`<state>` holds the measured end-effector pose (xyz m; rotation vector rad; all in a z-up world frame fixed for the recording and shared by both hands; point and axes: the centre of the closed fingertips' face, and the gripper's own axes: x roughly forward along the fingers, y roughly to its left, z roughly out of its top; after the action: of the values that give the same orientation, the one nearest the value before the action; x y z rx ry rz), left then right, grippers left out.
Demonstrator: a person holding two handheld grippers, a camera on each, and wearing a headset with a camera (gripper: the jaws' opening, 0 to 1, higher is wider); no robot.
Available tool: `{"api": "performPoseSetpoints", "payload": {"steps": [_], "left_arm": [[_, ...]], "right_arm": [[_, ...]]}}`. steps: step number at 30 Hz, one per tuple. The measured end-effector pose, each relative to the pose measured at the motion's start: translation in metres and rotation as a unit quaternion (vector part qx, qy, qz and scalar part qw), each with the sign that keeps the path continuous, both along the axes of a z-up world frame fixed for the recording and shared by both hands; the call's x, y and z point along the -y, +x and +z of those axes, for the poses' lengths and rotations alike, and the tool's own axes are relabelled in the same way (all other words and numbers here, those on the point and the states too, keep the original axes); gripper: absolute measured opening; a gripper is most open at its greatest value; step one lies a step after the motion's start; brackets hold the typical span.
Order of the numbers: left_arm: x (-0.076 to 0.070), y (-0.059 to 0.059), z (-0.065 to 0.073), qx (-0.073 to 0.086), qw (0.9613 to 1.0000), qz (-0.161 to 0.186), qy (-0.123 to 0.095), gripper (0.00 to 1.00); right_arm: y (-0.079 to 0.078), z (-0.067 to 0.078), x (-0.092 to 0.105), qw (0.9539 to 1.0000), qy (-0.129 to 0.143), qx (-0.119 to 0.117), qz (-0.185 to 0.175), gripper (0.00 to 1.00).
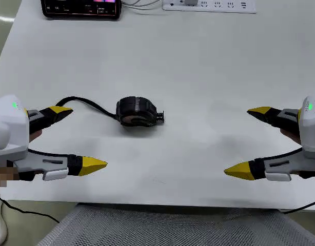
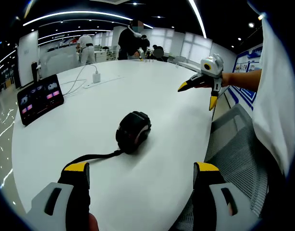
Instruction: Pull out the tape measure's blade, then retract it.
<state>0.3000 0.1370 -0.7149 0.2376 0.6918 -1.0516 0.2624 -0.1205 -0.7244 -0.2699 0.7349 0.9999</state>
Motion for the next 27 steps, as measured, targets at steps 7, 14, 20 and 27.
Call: {"api": "performPoseSetpoints", "payload": {"steps": [7,14,20,27], "left_arm": [[0.003,0.009,-0.002,0.001,0.9999,-0.011,0.006,0.87],[0.008,0.016,-0.005,0.004,0.9994,-0.029,0.020,0.86],[0.013,0.022,-0.011,0.002,0.9988,-0.042,0.028,0.85],[0.017,0.029,-0.018,0.001,0.9976,-0.054,0.043,0.82]], "right_arm": [[0.007,0.000,-0.005,0.9999,-0.003,0.003,0.013,0.89],[0.013,-0.003,-0.008,0.9996,-0.008,0.002,0.028,0.88],[0.021,-0.005,-0.010,0.9990,-0.015,0.006,0.041,0.88],[0.026,-0.008,-0.017,0.9983,-0.019,0.005,0.056,0.87]]}}
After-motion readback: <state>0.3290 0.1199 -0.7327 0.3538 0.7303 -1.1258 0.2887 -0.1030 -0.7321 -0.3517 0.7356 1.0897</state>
